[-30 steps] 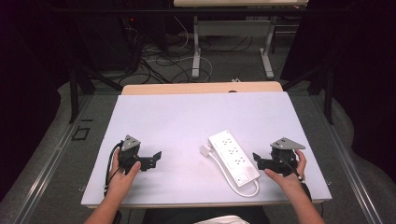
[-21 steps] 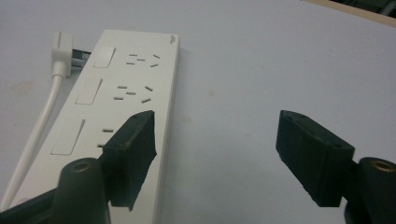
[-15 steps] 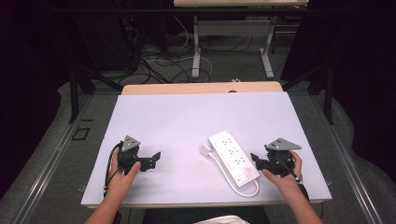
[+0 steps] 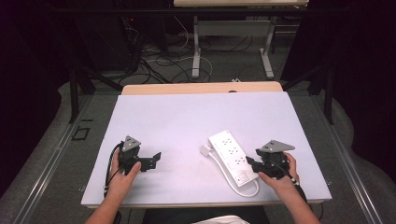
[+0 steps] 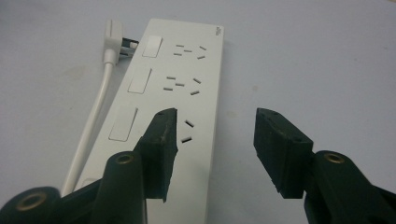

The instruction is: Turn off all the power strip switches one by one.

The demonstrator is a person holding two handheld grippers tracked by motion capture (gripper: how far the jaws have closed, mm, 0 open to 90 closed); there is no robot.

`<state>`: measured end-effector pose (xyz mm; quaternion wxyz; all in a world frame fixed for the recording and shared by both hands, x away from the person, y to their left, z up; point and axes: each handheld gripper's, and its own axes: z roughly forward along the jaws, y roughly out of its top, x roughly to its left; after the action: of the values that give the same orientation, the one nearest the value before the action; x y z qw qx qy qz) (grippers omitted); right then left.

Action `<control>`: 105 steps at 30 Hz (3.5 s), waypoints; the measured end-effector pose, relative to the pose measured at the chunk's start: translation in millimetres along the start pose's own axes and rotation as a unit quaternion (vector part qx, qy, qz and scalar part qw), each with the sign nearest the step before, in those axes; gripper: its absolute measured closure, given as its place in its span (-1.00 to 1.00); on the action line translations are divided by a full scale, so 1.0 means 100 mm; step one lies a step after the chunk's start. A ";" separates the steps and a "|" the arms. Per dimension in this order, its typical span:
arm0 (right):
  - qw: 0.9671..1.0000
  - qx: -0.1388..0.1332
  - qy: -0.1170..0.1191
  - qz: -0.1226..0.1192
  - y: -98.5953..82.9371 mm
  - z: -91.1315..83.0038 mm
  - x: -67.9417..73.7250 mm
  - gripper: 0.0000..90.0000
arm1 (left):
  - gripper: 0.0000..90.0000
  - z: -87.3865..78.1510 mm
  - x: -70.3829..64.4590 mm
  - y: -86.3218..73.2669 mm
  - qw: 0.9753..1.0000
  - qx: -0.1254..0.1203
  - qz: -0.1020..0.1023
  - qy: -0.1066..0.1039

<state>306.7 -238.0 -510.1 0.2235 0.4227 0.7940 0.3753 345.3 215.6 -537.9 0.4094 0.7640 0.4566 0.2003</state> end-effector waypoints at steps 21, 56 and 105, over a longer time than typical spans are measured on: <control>0.998 0.035 0.041 -0.030 0.03 0.01 0.22 0.53 | -1.00 0.00 0.00 0.00 1.000 0.002 0.002 0.000; 0.985 0.127 0.096 -0.062 -0.04 0.06 0.37 1.00 | -1.00 0.01 0.00 0.00 1.000 0.006 0.002 0.000; 0.986 0.130 0.097 -0.047 -0.01 0.10 0.41 1.00 | -1.00 0.03 -0.01 -0.01 1.000 0.005 -0.002 0.001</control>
<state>290.7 -200.5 -518.9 0.1058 0.3721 0.8730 0.2969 346.5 214.0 -540.6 0.4058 0.7651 0.4591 0.1979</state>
